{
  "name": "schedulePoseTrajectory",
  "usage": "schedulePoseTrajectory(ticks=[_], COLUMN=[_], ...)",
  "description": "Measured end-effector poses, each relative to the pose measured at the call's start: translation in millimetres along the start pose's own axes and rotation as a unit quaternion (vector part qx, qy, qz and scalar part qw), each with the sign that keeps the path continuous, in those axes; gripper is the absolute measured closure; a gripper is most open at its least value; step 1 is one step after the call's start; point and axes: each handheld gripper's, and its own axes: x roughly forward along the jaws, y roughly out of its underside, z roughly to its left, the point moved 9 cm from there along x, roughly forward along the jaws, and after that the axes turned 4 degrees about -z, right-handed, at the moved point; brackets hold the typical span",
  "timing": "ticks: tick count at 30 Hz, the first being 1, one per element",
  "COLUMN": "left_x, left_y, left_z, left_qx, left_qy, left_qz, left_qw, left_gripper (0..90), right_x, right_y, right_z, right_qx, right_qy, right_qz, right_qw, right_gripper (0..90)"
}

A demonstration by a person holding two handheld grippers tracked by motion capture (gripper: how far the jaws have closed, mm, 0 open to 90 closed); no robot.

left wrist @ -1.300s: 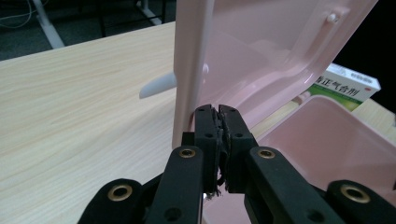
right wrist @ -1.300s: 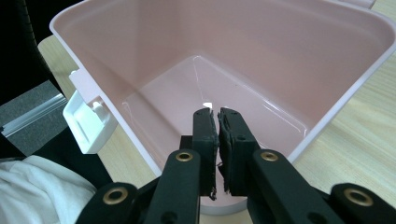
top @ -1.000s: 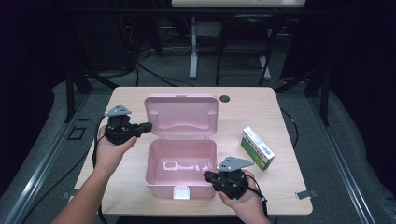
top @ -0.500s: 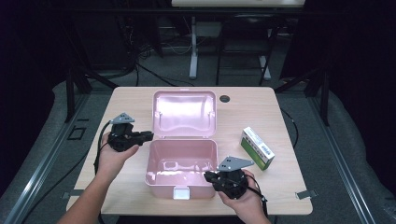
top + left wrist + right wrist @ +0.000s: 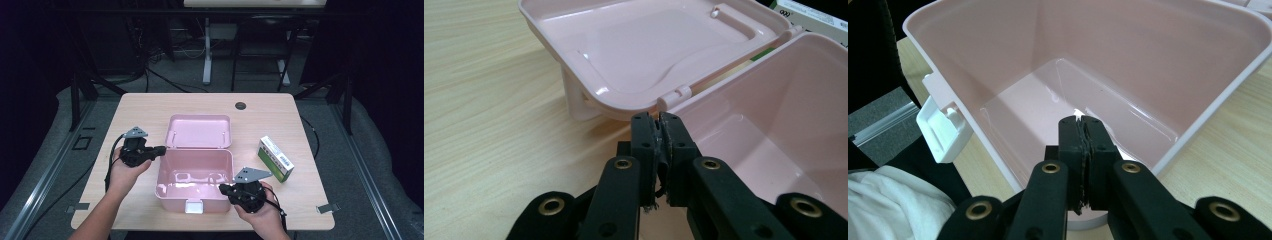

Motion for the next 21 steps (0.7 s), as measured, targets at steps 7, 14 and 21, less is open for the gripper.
schedulePoseTrajectory(ticks=[7,14,21], left_x=[-0.6,-0.4,-0.7], left_y=[1.1,1.9,2.7], left_z=[0.0,1.0,2.1], left_qx=[-0.011,-0.021,-0.020], left_qy=[0.005,0.012,0.019], left_qz=[-0.012,-0.029,-0.034], left_qw=[0.9999,0.9993,0.9990], left_gripper=[86.1,85.9,85.8], right_x=[-0.1,-0.2,-0.4], right_y=[-0.3,-0.5,-0.4], right_z=[1.2,0.9,0.9], right_qx=[0.001,0.006,0.005], right_qy=[-0.005,-0.012,-0.015], right_qz=[-0.003,-0.002,0.000], right_qw=[1.0000,0.9999,0.9999], right_gripper=[86.0,85.5,85.7])
